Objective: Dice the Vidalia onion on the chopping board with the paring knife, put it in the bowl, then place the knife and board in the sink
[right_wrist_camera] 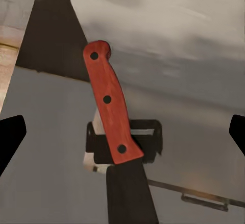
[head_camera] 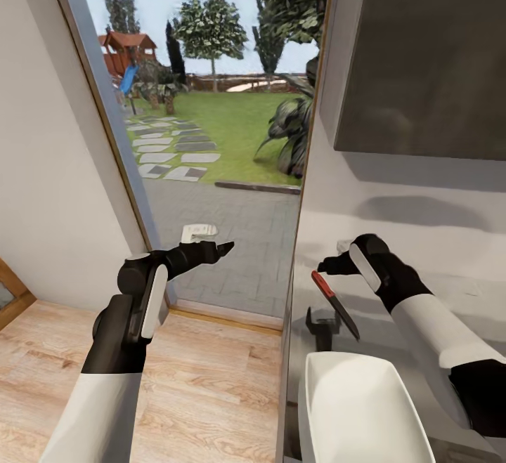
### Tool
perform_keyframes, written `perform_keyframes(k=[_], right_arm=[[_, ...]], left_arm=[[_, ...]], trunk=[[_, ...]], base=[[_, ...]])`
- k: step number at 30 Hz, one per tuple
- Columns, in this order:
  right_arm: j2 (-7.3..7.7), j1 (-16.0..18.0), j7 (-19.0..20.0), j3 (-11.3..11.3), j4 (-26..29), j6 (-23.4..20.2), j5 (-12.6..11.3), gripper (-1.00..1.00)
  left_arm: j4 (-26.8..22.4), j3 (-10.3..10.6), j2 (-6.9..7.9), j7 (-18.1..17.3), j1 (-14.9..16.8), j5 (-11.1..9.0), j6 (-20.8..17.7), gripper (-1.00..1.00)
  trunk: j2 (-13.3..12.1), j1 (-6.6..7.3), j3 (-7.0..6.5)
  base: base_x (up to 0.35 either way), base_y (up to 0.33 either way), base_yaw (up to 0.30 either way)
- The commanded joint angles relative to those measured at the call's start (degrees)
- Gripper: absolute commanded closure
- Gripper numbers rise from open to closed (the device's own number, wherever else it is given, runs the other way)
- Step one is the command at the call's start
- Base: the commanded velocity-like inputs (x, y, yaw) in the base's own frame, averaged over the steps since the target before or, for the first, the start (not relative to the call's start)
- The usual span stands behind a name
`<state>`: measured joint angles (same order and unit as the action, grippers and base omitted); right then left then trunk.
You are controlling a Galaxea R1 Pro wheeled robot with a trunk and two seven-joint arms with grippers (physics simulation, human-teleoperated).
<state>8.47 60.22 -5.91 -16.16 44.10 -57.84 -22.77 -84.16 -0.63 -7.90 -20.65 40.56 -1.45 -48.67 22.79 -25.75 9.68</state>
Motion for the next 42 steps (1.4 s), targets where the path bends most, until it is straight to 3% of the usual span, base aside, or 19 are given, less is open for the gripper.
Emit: perform_keyframes(k=[1,15,42], right_arm=[[0.07,0.07,-0.59,-0.36,-0.33,-0.12,-0.61,-1.0],[0.08,0.07,-0.44,-0.57,-2.7,4.37,-0.61,-1.0],[0.14,0.07,-0.42,-0.62,-2.64,4.76,-0.63,-1.0]], left_arm=[[-0.04,-0.07,-0.03,-0.09,0.06,-0.14,-0.37,-1.0],[-0.04,-0.07,-0.04,-0.09,0.09,-0.14,-0.37,-1.0],[-0.04,0.0,-0.1,-0.09,0.1,-0.14,-0.37,-1.0]], trunk=[[0.13,-0.04,0.13],[0.13,-0.04,0.13],[0.13,-0.04,2.4]], base=[[0.0,0.0,0.0],[0.0,0.0,0.0],[0.0,0.0,0.0]])
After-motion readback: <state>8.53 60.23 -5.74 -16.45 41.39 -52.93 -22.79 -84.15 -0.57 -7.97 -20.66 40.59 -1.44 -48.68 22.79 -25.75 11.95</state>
